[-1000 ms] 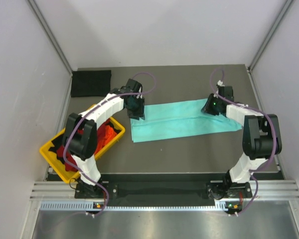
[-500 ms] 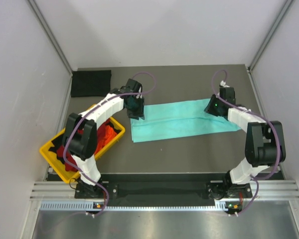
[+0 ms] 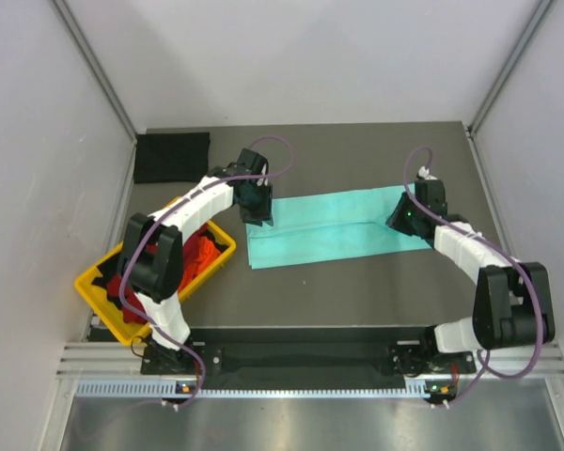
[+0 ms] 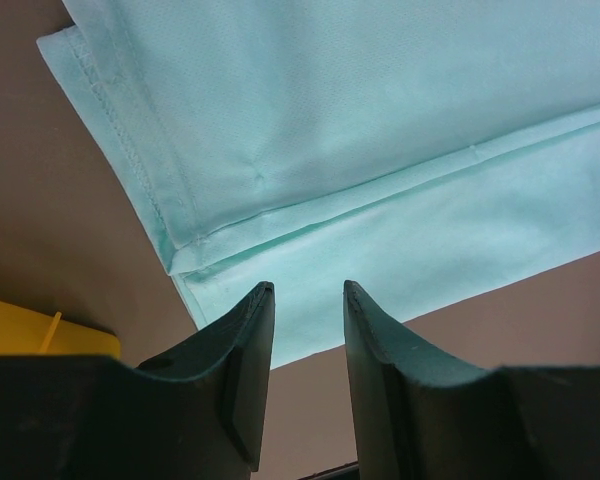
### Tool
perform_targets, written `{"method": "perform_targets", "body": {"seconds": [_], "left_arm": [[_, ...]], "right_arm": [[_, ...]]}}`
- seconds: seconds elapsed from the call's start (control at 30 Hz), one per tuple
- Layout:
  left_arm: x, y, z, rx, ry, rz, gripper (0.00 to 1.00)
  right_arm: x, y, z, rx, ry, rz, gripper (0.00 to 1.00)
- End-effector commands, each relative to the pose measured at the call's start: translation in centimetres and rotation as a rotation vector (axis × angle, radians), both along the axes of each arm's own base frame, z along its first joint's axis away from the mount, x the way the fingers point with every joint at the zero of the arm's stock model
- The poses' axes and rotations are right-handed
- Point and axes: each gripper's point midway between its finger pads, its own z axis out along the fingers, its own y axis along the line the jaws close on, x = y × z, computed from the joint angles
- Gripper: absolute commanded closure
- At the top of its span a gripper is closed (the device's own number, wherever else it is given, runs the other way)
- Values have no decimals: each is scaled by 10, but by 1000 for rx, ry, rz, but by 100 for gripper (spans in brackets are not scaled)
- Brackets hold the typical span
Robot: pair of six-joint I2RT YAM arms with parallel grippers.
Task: Fold and stack the t-shirts
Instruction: Fold the tshirt
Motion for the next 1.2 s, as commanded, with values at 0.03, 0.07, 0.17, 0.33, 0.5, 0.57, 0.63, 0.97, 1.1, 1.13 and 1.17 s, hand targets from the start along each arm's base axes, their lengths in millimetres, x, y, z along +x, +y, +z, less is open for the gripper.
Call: {"method": "perform_targets", "body": {"seconds": [0.03,0.07,0.17,0.33,0.5,0.57,0.63,0.97,1.1,1.13,1.17], "left_arm": [[6,-4,10,-43,-39,12,61],[5,-3,10,-42,-39,14,61],[4,-4,10,-46,-36,10,61],[4,-3,14,-48,-45,13,61],[3,-2,13,-43,-42,14,61],[2,-2,13,-41,-41,14,61],[1,-1,14,-39,-43,10,61],[0,-2,13,-45,-39,-3,61],[-1,-1,13,-43,-39,-5,61],[-1,-1,13,-38,-40,-6,61],[-2,1,12,-29,-40,-9,61]], "right_arm": [[-26,-1,0,-5,23,-62,80],[-29,-1,4,3,4,-67,80],[-43,-8,-1,-17,7,-96,80],[-37,-8,18,-24,-44,-79,78],[4,-21,39,-103,-91,-71,77],[18,-24,29,-129,-55,-44,79],[38,-24,36,-145,-72,-24,83],[96,-19,13,-145,-49,56,98],[99,-19,-3,-153,16,75,100],[96,-19,-8,-152,32,78,100],[94,-19,-7,-150,36,74,100]]}}
